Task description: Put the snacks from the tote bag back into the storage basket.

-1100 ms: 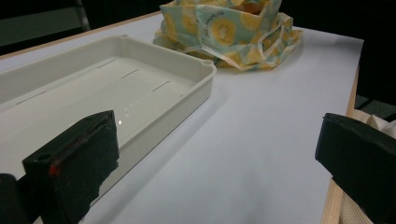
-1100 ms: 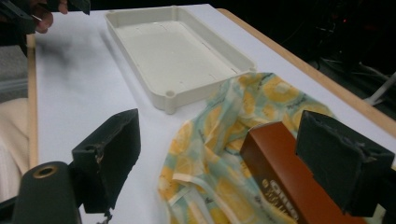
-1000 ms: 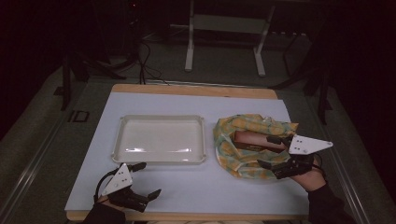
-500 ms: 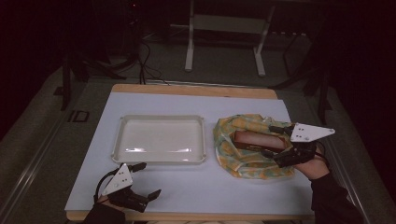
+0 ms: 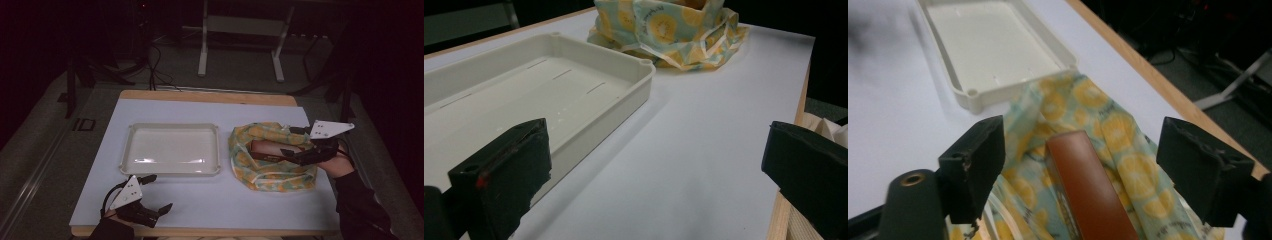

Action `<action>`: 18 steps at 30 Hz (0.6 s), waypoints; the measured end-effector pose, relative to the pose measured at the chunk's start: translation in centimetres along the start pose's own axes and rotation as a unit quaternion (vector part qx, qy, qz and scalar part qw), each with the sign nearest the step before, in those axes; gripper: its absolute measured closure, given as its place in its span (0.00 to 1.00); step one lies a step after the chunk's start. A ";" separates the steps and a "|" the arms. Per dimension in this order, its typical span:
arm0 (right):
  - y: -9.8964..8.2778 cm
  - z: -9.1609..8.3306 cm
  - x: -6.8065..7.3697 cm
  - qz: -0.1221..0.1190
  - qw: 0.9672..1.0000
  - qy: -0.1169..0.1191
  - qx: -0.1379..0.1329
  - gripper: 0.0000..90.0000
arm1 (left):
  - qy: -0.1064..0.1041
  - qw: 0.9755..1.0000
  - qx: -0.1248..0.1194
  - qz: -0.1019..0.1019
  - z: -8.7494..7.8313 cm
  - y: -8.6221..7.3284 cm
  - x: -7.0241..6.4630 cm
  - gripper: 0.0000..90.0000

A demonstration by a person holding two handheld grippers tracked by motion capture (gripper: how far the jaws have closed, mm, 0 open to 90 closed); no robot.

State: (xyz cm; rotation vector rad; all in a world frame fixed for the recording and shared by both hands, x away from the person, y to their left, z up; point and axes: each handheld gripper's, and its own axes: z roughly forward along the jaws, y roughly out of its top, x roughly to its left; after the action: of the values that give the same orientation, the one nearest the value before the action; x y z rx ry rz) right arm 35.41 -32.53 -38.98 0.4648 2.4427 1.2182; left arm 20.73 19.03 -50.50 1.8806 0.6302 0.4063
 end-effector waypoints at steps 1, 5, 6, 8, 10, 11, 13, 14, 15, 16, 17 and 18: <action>-0.1 0.1 -0.3 0.002 1.000 0.006 0.002 0.23 | 0.000 1.000 0.001 -0.001 0.0 0.0 0.0 0.00; -0.6 0.7 -1.2 -0.004 1.000 0.018 0.016 0.29 | -0.001 1.000 0.002 -0.001 0.0 0.0 0.0 0.00; -0.7 0.9 -1.4 -0.005 1.000 0.019 0.019 0.29 | -0.001 1.000 0.002 -0.001 0.0 0.0 0.0 0.00; -0.9 1.1 -1.8 -0.006 0.999 0.032 0.025 0.34 | 0.000 1.000 0.002 -0.001 0.0 0.0 0.0 0.00; -1.1 1.6 -2.2 -0.004 0.999 0.039 0.037 0.36 | 0.000 1.000 0.002 0.000 0.0 0.0 -0.1 0.00; -1.2 1.8 -2.3 -0.003 0.998 0.039 0.042 0.37 | 0.000 1.000 0.002 0.000 0.0 0.0 -0.1 0.00; -1.4 2.3 -2.5 -0.006 0.997 0.046 0.054 0.37 | 0.000 1.000 0.003 0.001 0.0 0.0 0.0 0.00; -1.4 2.4 -2.6 -0.009 0.997 0.047 0.059 0.38 | 0.000 1.000 0.003 0.000 0.0 0.0 0.0 0.00; -1.5 2.7 -2.6 -0.009 0.997 0.050 0.063 0.39 | 0.000 1.000 0.003 0.001 0.1 0.0 0.0 0.00; -1.6 2.9 -2.7 -0.013 0.996 0.051 0.069 0.39 | 0.000 1.000 0.004 0.000 0.1 0.0 0.0 0.00; -1.7 3.2 -2.8 -0.015 0.996 0.050 0.075 0.39 | 0.000 1.000 0.004 0.000 0.1 0.0 0.0 0.00; -1.7 3.3 -2.8 -0.014 0.995 0.052 0.080 0.40 | -0.001 1.000 0.004 0.000 0.1 0.0 0.0 0.00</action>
State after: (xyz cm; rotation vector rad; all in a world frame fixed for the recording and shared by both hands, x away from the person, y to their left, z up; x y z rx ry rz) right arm 39.23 -32.51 -41.74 0.4190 2.6382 1.0650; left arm 20.75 18.96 -50.58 1.8896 0.6310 0.4031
